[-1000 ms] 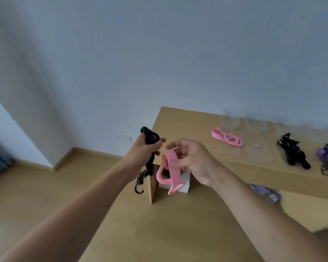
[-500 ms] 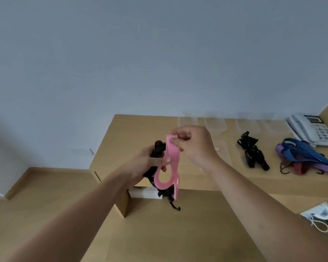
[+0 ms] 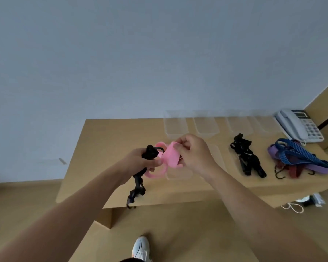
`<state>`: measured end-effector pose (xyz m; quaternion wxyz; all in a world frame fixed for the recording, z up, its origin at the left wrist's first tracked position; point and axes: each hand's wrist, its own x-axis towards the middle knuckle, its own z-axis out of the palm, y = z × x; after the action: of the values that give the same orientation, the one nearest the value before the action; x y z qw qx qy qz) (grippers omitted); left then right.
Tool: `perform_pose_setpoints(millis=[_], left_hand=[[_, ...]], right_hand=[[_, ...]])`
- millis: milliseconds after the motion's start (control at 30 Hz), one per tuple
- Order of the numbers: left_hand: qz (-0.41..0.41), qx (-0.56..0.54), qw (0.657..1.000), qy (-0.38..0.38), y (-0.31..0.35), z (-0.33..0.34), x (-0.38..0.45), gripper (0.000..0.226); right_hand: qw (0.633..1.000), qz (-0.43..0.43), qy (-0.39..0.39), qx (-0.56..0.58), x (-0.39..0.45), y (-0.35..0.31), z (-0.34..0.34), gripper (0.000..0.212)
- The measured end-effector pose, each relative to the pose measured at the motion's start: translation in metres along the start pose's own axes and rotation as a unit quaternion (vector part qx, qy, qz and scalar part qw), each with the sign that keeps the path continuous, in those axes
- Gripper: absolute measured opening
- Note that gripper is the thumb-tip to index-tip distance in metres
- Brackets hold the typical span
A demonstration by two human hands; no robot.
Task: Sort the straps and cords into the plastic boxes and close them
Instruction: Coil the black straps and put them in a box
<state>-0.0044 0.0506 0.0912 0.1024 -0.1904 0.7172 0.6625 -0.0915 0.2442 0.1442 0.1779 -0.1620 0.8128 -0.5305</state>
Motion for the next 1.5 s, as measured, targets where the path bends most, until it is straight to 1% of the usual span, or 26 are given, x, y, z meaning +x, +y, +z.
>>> perform_pose_setpoints(millis=[133,200,233,300,333,367,500,567,633,667,733,767,833,900,933,967,1000,1033,1067,1100,1133,1233,1333,1367,1433,1500], left_hand=[[-0.005,-0.012,0.999,0.044,-0.001,-0.029,0.031,0.031],[-0.016,-0.023,0.997,0.068,-0.001,-0.042,0.045,0.03],[-0.023,-0.028,0.996,0.077,-0.002,-0.049,0.051,0.03],[-0.036,-0.032,0.995,0.082,-0.002,-0.055,0.059,0.029],[-0.047,-0.035,0.995,0.082,-0.004,-0.06,0.064,0.029],[-0.057,-0.039,0.994,0.082,-0.006,-0.063,0.07,0.028],[-0.081,-0.043,0.993,0.081,-0.014,-0.065,0.085,0.028],[-0.091,-0.04,0.992,0.072,-0.018,-0.064,0.093,0.028],[-0.094,-0.041,0.993,0.063,-0.017,-0.062,0.098,0.029],[-0.095,-0.043,0.993,0.057,-0.015,-0.061,0.101,0.029],[-0.094,-0.046,0.994,0.038,-0.007,-0.056,0.105,0.029],[-0.095,-0.048,0.994,0.027,-0.002,-0.052,0.107,0.03],[-0.099,-0.064,0.993,0.01,0.009,-0.043,0.111,0.031],[-0.104,-0.093,0.99,-0.001,0.021,-0.033,0.114,0.032],[-0.104,-0.107,0.989,-0.008,0.028,-0.028,0.115,0.033],[-0.106,-0.122,0.987,-0.017,0.036,-0.022,0.116,0.033],[-0.11,-0.139,0.984,-0.027,0.044,-0.015,0.117,0.032],[-0.117,-0.155,0.98,-0.037,0.052,-0.008,0.119,0.031],[-0.125,-0.167,0.977,-0.047,0.061,-0.001,0.12,0.03],[-0.129,-0.172,0.975,-0.055,0.07,0.006,0.122,0.03],[-0.127,-0.165,0.976,-0.06,0.079,0.012,0.124,0.031],[-0.102,-0.127,0.985,-0.051,0.102,0.024,0.132,0.031],[-0.074,-0.092,0.993,-0.024,0.121,0.035,0.143,0.033],[-0.066,-0.07,0.995,-0.018,0.125,0.041,0.147,0.035],[-0.052,-0.008,0.998,-0.017,0.132,0.06,0.155,0.036],[-0.053,0.06,0.996,-0.03,0.135,0.085,0.162,0.037]], right_hand=[[1.0,0.008,0.012,0.012,0.036,-0.017,0.021,0.01],[0.996,0.051,0.032,0.072,0.056,-0.02,0.031,0.007],[0.987,0.088,0.047,0.129,0.067,-0.018,0.035,0.005],[0.952,0.168,0.084,0.241,0.083,-0.009,0.036,0.001],[0.935,0.202,0.111,0.27,0.094,0.001,0.038,0.003],[0.924,0.225,0.14,0.276,0.103,0.014,0.038,0.004],[0.905,0.286,0.238,0.206,0.107,0.068,0.035,0.012],[0.891,0.317,0.246,0.214,0.105,0.091,0.035,0.014],[0.89,0.332,0.233,0.206,0.103,0.106,0.036,0.011],[0.898,0.335,0.226,0.173,0.102,0.109,0.037,0.008],[0.926,0.315,0.207,0.027,0.103,0.111,0.037,0.007],[0.935,0.295,0.186,-0.056,0.104,0.11,0.036,0.01],[0.937,0.244,0.157,-0.194,0.103,0.107,0.032,0.021],[0.925,0.156,0.202,-0.281,0.096,0.102,0.028,0.026],[0.927,0.116,0.218,-0.282,0.091,0.097,0.025,0.022],[0.947,0.098,0.202,-0.229,0.089,0.09,0.026,0.015],[0.973,0.118,0.146,-0.133,0.088,0.079,0.031,0.012],[0.983,0.171,0.059,-0.033,0.086,0.068,0.039,0.018],[0.97,0.239,-0.024,0.022,0.084,0.059,0.045,0.025],[0.954,0.282,-0.091,0.038,0.081,0.055,0.049,0.028],[0.95,0.275,-0.14,0.043,0.076,0.054,0.049,0.028],[0.968,0.161,-0.18,0.072,0.059,0.063,0.023,0.021],[0.96,0.117,-0.195,0.162,0.052,0.064,-0.021,0.01],[0.953,0.117,-0.204,0.191,0.052,0.063,-0.036,0.014],[0.942,0.116,-0.231,0.213,0.053,0.063,-0.065,0.03],[0.951,0.117,-0.24,0.154,0.055,0.067,-0.098,0.053]])
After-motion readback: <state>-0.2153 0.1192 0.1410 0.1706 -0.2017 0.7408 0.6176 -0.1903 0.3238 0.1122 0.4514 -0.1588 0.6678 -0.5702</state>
